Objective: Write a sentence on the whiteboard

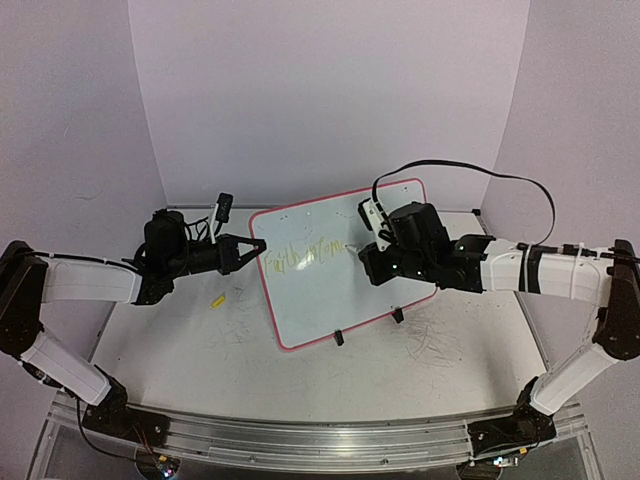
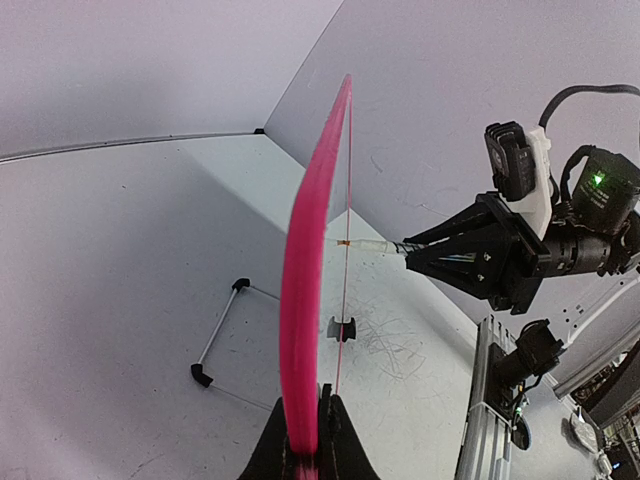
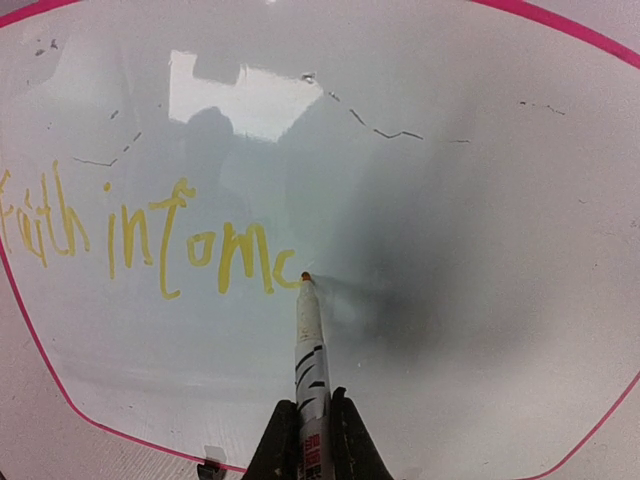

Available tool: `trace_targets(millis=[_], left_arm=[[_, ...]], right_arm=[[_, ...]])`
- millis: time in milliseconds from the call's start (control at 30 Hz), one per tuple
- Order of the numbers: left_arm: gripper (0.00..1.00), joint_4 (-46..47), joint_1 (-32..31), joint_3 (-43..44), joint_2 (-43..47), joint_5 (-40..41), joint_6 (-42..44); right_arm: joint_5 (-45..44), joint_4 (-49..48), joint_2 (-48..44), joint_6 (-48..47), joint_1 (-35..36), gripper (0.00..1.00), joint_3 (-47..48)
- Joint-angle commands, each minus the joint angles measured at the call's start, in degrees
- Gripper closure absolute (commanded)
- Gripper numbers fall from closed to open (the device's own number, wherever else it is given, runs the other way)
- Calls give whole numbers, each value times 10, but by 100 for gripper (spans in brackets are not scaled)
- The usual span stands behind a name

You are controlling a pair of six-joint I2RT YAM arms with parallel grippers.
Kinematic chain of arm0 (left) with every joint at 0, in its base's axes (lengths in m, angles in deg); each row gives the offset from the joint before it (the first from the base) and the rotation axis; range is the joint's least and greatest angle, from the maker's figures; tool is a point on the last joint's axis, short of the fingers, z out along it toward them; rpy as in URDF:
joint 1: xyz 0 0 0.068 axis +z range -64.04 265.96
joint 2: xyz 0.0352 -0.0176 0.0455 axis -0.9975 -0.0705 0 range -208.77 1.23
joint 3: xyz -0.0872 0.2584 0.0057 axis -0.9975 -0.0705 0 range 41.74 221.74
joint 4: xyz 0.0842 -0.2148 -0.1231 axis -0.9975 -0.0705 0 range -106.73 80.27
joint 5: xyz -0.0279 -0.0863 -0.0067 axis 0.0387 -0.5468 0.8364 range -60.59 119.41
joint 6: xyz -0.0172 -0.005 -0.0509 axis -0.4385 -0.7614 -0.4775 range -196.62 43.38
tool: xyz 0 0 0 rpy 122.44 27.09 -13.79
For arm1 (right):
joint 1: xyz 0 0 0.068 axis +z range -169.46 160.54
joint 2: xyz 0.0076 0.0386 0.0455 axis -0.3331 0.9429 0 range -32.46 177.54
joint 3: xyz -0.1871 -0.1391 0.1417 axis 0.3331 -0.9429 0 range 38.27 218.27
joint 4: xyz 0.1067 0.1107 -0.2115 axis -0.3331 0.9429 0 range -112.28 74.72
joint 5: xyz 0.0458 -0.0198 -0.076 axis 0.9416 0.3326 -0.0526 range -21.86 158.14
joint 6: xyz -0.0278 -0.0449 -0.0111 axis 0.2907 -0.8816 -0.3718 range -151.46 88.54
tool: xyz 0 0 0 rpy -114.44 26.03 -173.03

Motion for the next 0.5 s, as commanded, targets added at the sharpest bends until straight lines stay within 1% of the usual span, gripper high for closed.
trace_targets(millis=[0,467], left_arm=[[100,-34,-7,9,7,13,41],[100,-35,-8,10,8,14,42]], right_arm=[[-8,-32,8,3,1,100,24],[4,-33,16,5,2,100,29]])
